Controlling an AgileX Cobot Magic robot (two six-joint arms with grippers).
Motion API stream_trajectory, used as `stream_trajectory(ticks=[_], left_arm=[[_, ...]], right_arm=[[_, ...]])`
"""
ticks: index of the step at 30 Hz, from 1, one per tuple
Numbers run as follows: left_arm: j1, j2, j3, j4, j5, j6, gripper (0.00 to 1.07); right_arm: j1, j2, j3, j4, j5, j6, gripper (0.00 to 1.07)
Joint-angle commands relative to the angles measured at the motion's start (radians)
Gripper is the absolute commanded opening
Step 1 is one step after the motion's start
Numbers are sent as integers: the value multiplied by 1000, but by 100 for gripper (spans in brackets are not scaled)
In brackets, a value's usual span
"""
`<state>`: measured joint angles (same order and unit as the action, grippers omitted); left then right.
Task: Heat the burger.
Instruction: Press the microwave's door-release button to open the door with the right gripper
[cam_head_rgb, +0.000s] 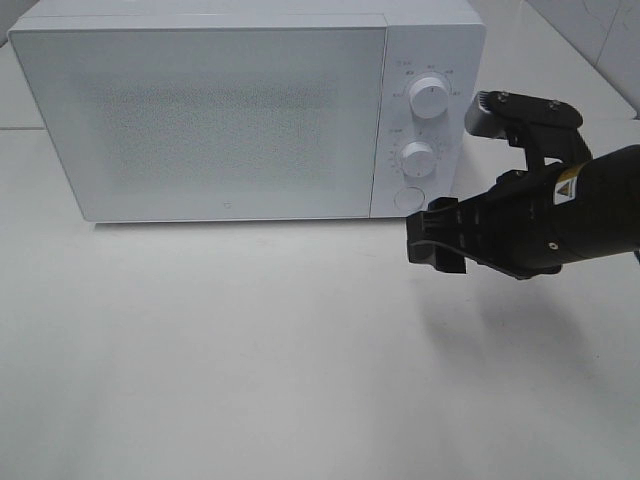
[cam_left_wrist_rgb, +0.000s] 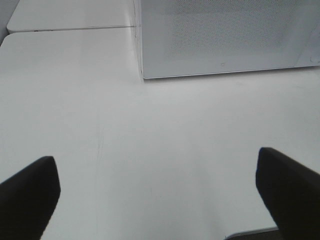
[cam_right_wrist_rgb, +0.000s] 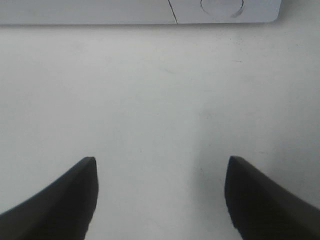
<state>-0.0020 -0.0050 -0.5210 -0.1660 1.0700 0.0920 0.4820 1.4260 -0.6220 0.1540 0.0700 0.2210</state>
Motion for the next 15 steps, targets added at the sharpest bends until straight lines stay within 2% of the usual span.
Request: stream_trajectory(ticks=[1, 4, 15], left_arm=[[3, -5, 4, -3, -3, -4, 101], [3, -5, 4, -3, -3, -4, 101], [3, -5, 4, -3, -3, -4, 101]], right_arm=[[-5, -97, -1, -113, 168, -22, 70], [-5, -162, -1, -154, 265, -22, 70], [-4, -416, -1, -172, 497, -38, 70]])
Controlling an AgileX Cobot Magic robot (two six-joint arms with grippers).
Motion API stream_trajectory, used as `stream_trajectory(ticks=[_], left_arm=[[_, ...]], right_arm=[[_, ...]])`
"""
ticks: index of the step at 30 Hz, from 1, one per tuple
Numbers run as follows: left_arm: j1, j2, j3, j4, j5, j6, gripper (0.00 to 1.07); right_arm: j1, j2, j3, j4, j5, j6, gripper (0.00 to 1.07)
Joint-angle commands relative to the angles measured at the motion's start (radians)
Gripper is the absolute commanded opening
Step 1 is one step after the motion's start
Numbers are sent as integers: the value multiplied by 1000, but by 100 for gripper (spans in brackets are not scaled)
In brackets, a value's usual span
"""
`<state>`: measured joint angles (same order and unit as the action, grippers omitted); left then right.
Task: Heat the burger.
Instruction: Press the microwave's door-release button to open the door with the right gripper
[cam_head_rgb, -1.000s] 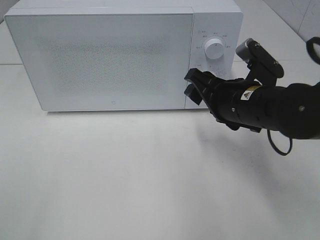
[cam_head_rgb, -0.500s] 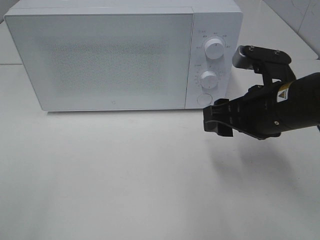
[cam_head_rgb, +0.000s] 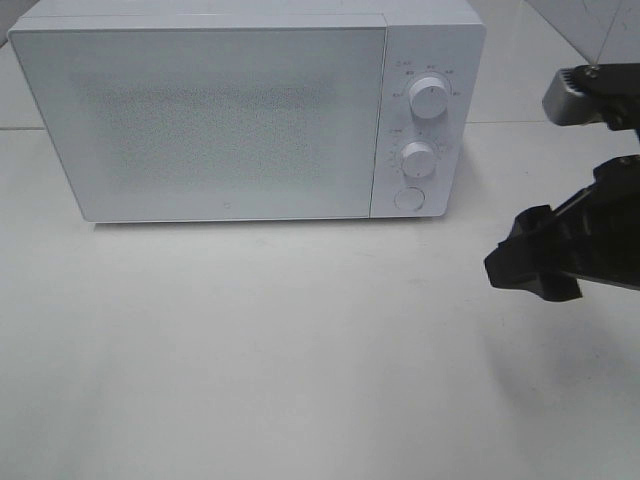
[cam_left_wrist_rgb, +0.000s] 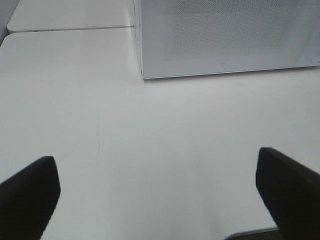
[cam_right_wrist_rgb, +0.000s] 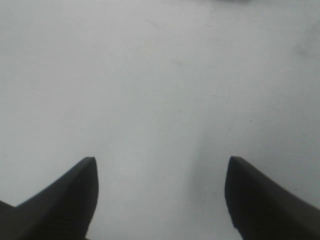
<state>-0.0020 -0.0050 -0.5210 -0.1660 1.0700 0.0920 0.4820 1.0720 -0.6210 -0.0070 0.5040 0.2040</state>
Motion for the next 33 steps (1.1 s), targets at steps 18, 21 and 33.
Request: stream_trajectory(ticks=[18, 21, 33], left_arm=[[3, -5, 4, -3, -3, -4, 101], [3, -5, 4, -3, -3, -4, 101], [3, -5, 4, -3, -3, -4, 101]], right_arm=[[-12, -579, -2, -11, 347, -117, 73], [-69, -647, -2, -7, 390, -123, 77], [-256, -923, 49, -7, 471, -181, 76]])
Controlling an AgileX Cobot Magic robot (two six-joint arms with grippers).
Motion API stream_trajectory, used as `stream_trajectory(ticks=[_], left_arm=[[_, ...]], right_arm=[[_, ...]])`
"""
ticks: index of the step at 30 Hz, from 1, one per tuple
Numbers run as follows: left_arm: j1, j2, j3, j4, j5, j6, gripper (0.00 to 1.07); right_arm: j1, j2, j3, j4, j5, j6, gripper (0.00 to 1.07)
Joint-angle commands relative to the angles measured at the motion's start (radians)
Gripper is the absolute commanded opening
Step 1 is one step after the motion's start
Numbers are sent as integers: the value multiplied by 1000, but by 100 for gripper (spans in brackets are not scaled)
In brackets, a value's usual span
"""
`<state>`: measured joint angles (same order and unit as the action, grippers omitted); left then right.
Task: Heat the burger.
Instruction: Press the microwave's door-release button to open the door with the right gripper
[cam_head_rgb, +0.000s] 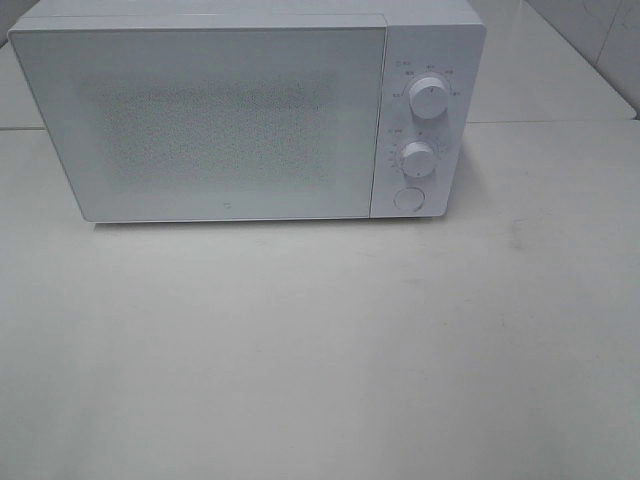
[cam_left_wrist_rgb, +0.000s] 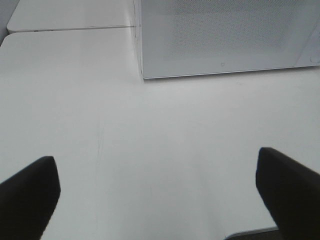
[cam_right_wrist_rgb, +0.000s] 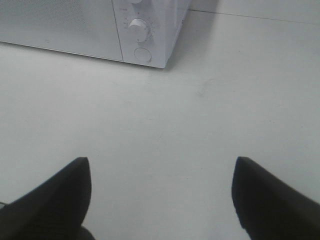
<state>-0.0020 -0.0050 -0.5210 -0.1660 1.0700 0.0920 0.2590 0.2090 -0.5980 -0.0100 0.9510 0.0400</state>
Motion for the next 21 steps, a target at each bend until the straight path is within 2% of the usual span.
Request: stream_trajectory(ticks=[1, 4, 10, 21], left_arm=[[3, -5, 4, -3, -3, -4, 101], [3, -5, 4, -3, -3, -4, 101], [3, -5, 4, -3, -3, -4, 101], [3, -6, 4, -3, -3, -4, 101]], right_arm=[[-46, -82, 39, -4, 26, -17, 76], [-96, -148, 90, -2, 34, -17, 76], [-157, -236, 100, -1, 46, -16, 76], [-168, -242, 100, 0, 46, -16, 76]])
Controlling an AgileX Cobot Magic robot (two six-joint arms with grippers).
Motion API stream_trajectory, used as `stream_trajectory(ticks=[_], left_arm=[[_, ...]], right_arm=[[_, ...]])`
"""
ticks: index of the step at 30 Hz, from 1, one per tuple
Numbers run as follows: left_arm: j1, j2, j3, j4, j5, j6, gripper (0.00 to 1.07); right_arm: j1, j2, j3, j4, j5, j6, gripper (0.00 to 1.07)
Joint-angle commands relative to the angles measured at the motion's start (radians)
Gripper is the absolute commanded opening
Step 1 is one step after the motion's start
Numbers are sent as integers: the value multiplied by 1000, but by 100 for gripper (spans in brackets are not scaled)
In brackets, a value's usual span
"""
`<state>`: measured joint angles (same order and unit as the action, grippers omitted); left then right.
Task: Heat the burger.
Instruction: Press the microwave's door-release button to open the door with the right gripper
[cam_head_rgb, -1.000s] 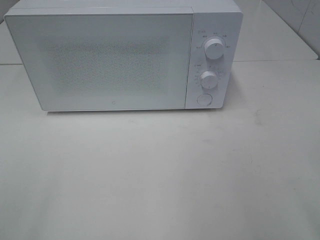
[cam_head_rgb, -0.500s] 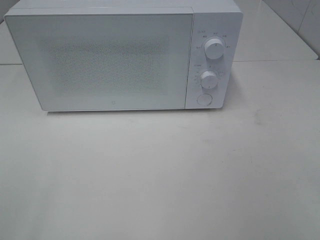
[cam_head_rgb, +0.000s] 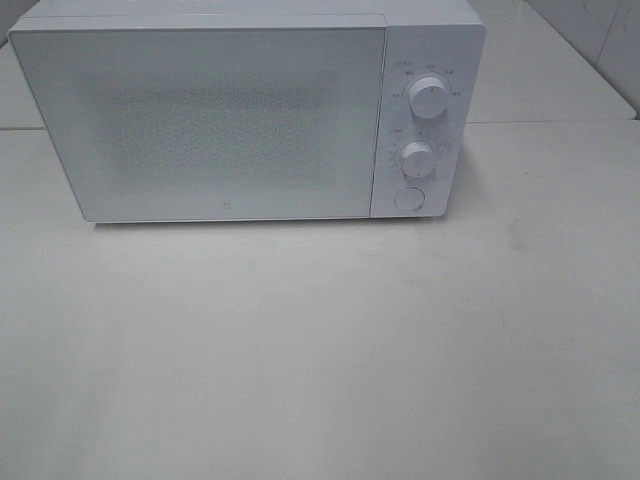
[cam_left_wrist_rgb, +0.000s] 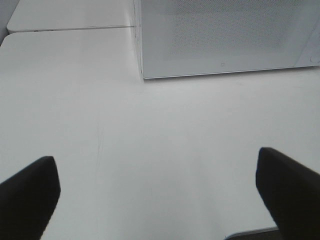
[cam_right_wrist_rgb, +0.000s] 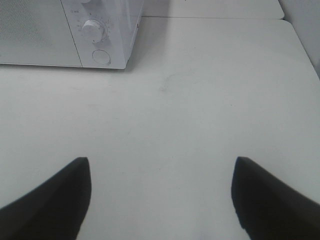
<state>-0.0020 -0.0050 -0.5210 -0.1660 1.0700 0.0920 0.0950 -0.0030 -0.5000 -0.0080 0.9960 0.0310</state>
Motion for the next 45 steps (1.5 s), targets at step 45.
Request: stream_trajectory(ticks=[45], left_arm=[[3, -6, 4, -3, -3, -4, 101]], right_arm=[[-4, 635, -51, -3, -639, -6, 76]])
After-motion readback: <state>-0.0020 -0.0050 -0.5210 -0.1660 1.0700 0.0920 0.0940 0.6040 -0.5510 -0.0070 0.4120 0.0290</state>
